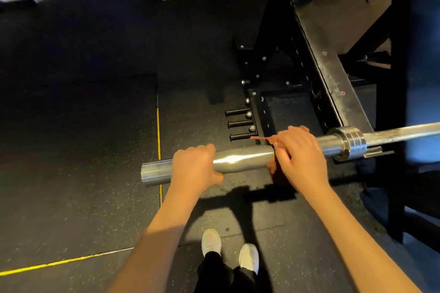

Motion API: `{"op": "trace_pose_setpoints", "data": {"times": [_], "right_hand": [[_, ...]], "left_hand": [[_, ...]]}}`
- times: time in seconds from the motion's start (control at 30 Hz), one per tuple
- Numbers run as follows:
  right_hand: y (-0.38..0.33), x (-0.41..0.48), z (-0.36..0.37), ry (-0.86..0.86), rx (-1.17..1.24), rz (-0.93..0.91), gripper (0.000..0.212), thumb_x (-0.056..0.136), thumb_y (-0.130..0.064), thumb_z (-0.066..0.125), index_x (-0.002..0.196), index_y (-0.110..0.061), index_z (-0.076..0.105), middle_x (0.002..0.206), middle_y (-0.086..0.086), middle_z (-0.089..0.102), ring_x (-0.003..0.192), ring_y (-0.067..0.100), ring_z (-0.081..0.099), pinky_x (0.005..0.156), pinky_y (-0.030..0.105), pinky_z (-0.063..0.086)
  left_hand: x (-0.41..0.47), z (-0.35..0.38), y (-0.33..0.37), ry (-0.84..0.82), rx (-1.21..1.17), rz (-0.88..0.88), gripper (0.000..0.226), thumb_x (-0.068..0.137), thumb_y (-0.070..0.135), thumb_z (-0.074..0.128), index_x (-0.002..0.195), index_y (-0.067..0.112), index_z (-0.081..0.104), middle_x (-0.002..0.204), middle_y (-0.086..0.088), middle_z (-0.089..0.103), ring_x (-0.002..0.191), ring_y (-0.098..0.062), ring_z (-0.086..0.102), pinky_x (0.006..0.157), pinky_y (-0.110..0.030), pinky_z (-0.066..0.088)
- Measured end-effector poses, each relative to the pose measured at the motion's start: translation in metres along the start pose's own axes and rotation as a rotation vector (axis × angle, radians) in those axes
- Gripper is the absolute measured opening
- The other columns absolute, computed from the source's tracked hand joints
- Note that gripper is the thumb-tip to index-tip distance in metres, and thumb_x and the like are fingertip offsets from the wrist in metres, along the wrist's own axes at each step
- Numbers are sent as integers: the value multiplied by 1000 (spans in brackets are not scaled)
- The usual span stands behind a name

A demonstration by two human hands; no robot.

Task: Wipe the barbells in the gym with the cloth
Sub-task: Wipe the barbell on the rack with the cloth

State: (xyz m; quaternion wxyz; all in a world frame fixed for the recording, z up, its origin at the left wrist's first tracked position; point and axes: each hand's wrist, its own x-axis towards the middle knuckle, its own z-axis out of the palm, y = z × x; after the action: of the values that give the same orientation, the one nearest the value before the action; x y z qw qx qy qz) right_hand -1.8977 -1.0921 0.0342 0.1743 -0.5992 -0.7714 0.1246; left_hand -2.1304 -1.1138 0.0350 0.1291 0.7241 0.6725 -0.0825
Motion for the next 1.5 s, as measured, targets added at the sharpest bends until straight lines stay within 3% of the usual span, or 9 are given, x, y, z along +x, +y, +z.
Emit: {"op": "trace_pose_setpoints", "data": {"times": [0.13,0.3,0.4,0.57,0.77,0.97,1.13,1.37,1.5], "right_hand": [[-30,15,13,106,-178,298,23,92,-23,46,81,-20,66,75,-1,56,82,23,54,95,46,41],[-35,-26,22,106,-32,-117,23,91,-22,51,107,-19,69,111,-2,63,113,22,53,108,49,33],[-1,-25,6,104,-44,-53,25,91,-22,47,103,-19,69,105,-2,64,111,23,54,110,49,31],[-33,-9,18,139,-127,287,30,88,-28,39,93,-15,65,88,3,60,96,26,54,111,51,28],[-12,-39,6,-50,34,-213,34,89,-26,50,121,-23,60,123,-8,58,123,15,46,112,38,29],[-21,-11,6,133,-58,242,23,90,-30,40,75,-25,57,75,-10,48,85,20,51,98,51,39],[-41,-37,19,-50,52,-263,31,93,-28,48,118,-21,64,122,-5,61,122,17,49,110,42,32],[-23,-6,9,28,-74,130,27,94,-32,40,87,-25,66,79,-8,60,82,16,57,95,42,41],[-43,-30,28,16,0,-184,28,93,-32,47,109,-23,68,111,-6,66,110,18,54,104,44,37]], "left_hand": [[-4,5,2,79,65,-13,39,80,50,63,104,21,55,93,3,62,86,-20,60,66,-30,36],[-14,16,7,179,92,-14,36,74,45,71,98,21,59,84,3,61,75,-20,58,62,-31,30],[-25,26,6,296,28,33,33,68,39,73,91,18,61,77,1,58,69,-22,56,63,-33,33],[-18,-2,6,18,-88,-4,47,78,48,70,108,19,48,100,3,51,91,-21,54,77,-35,44],[-10,-4,3,-157,-86,-33,56,74,57,72,107,17,48,98,1,59,82,-21,55,68,-33,41],[-10,0,6,-134,6,-37,49,78,55,66,107,18,50,99,1,63,79,-20,52,67,-31,35],[-9,2,7,-126,6,-57,51,77,53,67,114,21,52,101,2,63,88,-21,59,69,-32,36],[-17,8,10,17,78,-71,41,80,49,65,105,20,52,85,5,53,74,-17,47,67,-31,33],[-24,13,15,136,121,-88,35,81,48,65,101,21,51,87,5,54,78,-17,53,68,-31,33]]}}
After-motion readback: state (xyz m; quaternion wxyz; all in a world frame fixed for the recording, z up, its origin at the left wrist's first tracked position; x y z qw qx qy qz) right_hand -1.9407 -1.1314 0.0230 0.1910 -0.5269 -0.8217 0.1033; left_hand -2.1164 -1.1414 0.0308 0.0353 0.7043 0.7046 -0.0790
